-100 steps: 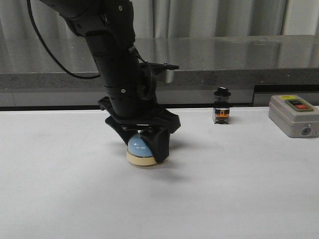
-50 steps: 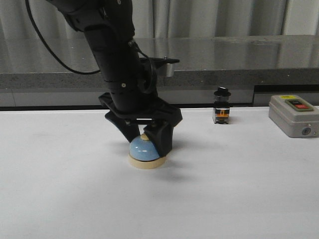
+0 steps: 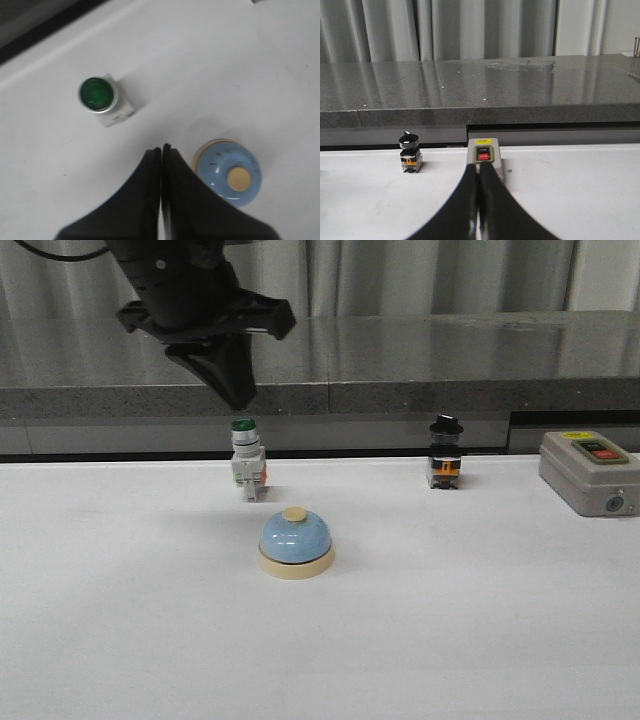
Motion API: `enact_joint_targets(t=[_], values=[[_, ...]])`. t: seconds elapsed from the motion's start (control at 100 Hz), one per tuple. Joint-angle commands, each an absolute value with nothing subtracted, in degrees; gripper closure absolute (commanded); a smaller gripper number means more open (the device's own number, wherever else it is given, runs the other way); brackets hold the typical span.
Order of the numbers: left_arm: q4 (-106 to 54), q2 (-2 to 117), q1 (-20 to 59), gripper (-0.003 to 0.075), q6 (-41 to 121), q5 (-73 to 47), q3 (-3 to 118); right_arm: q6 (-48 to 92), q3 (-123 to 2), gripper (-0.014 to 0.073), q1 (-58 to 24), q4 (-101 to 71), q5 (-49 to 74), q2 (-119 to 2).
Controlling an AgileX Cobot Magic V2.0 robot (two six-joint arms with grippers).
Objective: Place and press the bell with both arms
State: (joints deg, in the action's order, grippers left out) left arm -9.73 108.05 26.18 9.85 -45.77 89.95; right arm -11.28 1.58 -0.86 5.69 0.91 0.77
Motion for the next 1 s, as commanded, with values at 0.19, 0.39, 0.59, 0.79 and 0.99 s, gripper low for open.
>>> enact_joint_targets(t=[0.19, 0.39, 0.59, 0.79, 0.99], values=[[-10.02, 100.37, 17.50, 0.0739, 7.52, -42.52, 87.68, -11.06, 1.48, 0.0662, -0.57, 6.30, -3.64, 1.36], [-10.02, 94.89, 12.00, 0.0739, 6.74, -38.18, 79.09, -11.06, 1.48, 0.0662, -0.57, 6.30, -3.64, 1.36], [-10.02, 87.88, 6.81, 0.0739, 6.52, -33.30, 69.01, -11.06, 1.48, 0.0662, -0.57, 6.30, -3.64, 1.36], [-10.02, 79.80, 3.96, 0.0739, 6.52, -30.14, 59.90, -11.06, 1.48, 0.0662, -0.57, 6.30, -3.64, 1.36], [-12.32, 70.55, 3.83, 0.0739, 6.39, -24.77, 50.66, -11.06, 1.48, 0.0662, -0.57, 6.30, -3.64, 1.36]])
